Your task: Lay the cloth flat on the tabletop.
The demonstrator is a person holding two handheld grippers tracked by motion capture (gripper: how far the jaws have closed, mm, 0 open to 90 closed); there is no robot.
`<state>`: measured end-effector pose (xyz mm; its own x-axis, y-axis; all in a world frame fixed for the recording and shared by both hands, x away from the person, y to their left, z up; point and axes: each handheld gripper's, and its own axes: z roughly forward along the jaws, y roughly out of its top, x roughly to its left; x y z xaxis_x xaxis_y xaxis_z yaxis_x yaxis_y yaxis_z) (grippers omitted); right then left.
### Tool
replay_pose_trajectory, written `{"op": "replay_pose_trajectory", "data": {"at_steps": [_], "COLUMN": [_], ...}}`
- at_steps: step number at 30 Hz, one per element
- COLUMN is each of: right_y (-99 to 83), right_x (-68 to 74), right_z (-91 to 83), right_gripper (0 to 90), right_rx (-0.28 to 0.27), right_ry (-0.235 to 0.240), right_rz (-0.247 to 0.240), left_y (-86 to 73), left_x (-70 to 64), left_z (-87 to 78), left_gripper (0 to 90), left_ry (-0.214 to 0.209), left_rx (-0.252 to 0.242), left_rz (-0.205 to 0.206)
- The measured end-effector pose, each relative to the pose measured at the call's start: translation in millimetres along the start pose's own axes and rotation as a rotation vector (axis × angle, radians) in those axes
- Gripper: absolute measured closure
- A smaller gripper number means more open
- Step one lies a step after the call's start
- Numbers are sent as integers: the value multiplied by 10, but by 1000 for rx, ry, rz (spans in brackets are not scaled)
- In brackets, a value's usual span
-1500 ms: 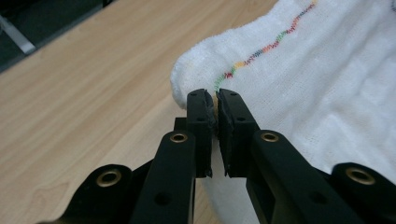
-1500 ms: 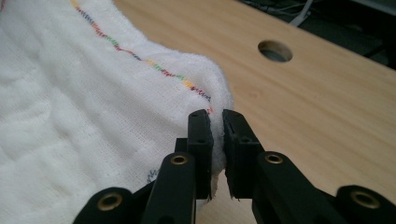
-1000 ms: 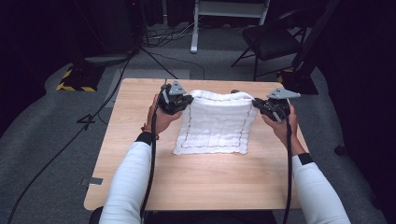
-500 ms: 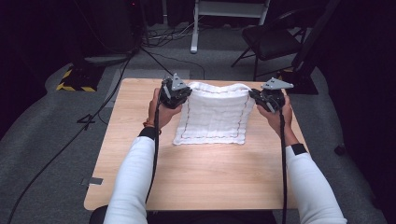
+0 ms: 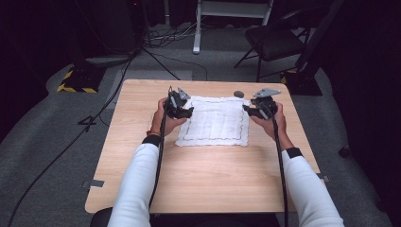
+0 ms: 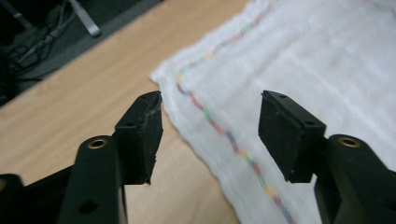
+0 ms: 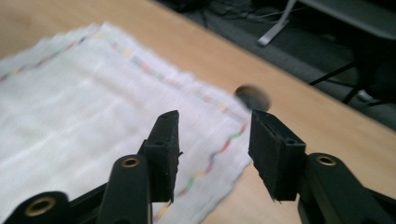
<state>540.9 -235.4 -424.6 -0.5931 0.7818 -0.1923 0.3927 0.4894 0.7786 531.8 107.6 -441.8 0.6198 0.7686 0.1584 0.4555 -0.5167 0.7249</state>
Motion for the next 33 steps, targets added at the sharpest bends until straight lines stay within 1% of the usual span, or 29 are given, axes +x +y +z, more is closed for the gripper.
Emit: {"op": "replay_pose_trajectory", "data": {"at_steps": [2, 3, 4, 6, 8, 10, 11, 12, 13, 14, 15, 16, 18, 20, 21, 22, 23, 24, 25, 26, 27, 28, 30, 32, 33], "right_y": [-123, -192, -260, -395, -503, -590, -659, -694, -694, -726, -754, -774, -809, -851, -880, -908, -959, -959, -982, -1007, -1061, -1061, -1102, -1154, -1180], "right_x": [69, 108, 145, 210, 280, 339, 380, 394, 394, 407, 413, 412, 407, 387, 378, 377, 383, 383, 382, 389, 411, 411, 426, 444, 453], "right_z": [0, 5, 6, 4, 9, 4, -17, -31, -31, -44, -64, -88, -137, -187, -217, -252, -327, -327, -366, -404, -479, -479, -551, -623, -660], "right_gripper": [502, 487, 479, 464, 446, 433, 423, 422, 422, 421, 423, 423, 422, 421, 422, 422, 421, 421, 416, 415, 414, 414, 405, 404, 402], "right_rx": [19, 37, 51, 68, 99, 123, 137, 141, 141, 152, 146, 144, 148, 155, 155, 154, 160, 160, 168, 168, 167, 167, 177, 176, 177], "right_ry": [30, 49, 70, 111, 141, 155, 170, 176, 176, 173, 176, 180, 186, 197, 201, 205, 209, 209, 217, 217, 219, 219, 222, 227, 232], "right_rz": [-20, -26, -31, -36, -59, -76, -91, -97, -97, -105, -105, -102, -94, -76, -76, -79, -77, -77, -76, -82, -87, -87, -93, -97, -95], "left_y": [-94, -153, -205, -311, -403, -488, -525, -566, -602, -628, -644, -655, -688, -731, -752, -771, -787, -805, -818, -830, -846, -863, -898, -936, -954], "left_x": [-29, -59, -92, -152, -196, -232, -242, -255, -259, -255, -254, -257, -275, -298, -319, -352, -387, -432, -471, -507, -550, -593, -681, -764, -806], "left_z": [-1, 2, 4, 7, -3, -9, -12, -14, -26, -43, -57, -72, -98, -132, -151, -176, -206, -232, -260, -289, -315, -344, -401, -460, -488], "left_gripper": [377, 377, 374, 364, 358, 358, 382, 405, 405, 431, 435, 434, 440, 441, 437, 433, 433, 433, 433, 433, 433, 433, 432, 432, 432], "left_ry": [-32, -38, -47, -65, -84, -104, -122, -137, -153, -175, -193, -199, -226, -237, -248, -263, -274, -270, -271, -283, -294, -303, -319, -336, -347], "left_rx": [21, 29, 49, 70, 83, 95, 110, 115, 113, 105, 105, 109, 112, 108, 104, 106, 108, 101, 104, 112, 111, 112, 112, 109, 110], "left_rz": [17, 30, 48, 72, 80, 85, 87, 89, 86, 74, 61, 59, 47, 31, 22, 25, 39, 45, 49, 56, 65, 71, 82, 102, 103]}}
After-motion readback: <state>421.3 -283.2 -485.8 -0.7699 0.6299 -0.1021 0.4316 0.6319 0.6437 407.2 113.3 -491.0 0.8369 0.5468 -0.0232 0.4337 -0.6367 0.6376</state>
